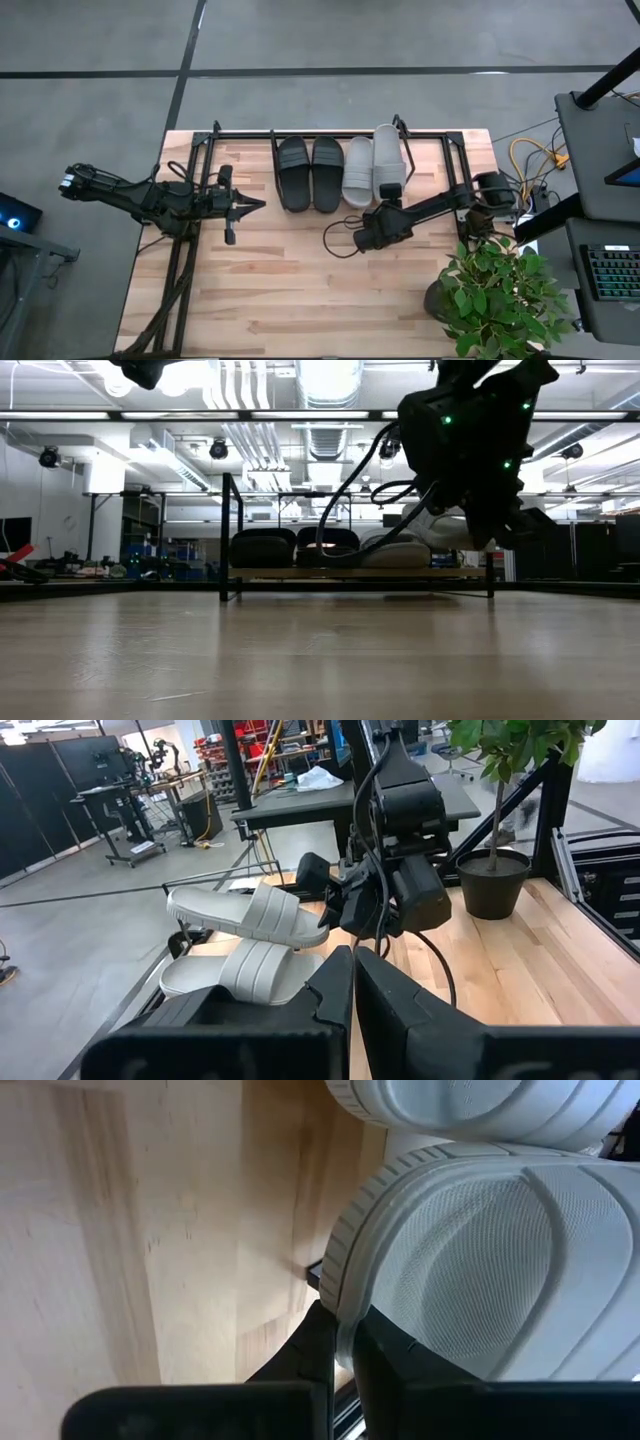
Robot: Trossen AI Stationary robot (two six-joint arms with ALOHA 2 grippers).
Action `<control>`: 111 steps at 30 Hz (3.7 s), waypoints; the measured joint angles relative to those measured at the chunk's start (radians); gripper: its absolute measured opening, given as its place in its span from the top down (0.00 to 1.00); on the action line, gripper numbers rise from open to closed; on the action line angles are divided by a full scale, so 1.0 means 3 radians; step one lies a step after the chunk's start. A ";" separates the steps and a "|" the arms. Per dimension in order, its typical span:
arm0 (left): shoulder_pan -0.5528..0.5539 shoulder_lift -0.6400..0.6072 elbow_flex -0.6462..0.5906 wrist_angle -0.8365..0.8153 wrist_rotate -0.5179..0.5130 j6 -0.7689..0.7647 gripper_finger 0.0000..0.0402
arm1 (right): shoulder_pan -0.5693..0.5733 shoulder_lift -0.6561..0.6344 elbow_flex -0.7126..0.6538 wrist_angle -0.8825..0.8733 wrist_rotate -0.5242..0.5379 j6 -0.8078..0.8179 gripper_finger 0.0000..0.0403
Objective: Pick and place slides into the shelf
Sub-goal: Adjust the gray slides from the shelf
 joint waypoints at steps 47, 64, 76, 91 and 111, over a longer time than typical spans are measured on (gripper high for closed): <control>0.0000 0.0001 0.0000 0.0001 0.0027 -0.0006 1.00 | 0.0079 -0.0365 -0.0212 -0.0783 -0.0023 0.0054 0.97; -0.0001 -0.0001 0.0000 0.0001 0.0071 -0.0009 1.00 | 0.0112 -0.0376 -0.0484 -0.0546 -0.0131 -0.0008 0.97; -0.0001 0.0001 0.0000 -0.0001 0.0074 -0.0008 1.00 | 0.0256 -0.0804 -0.0150 -0.0920 -0.0065 0.0478 0.97; 0.0000 0.0001 0.0000 -0.0004 0.0075 -0.0008 1.00 | 0.0278 -0.1250 -0.0402 -0.0595 0.0050 0.0667 0.97; -0.0001 -0.0001 0.0000 -0.0004 0.0076 -0.0008 1.00 | 0.0267 -0.1190 -0.0877 -0.0238 0.0007 0.0338 0.97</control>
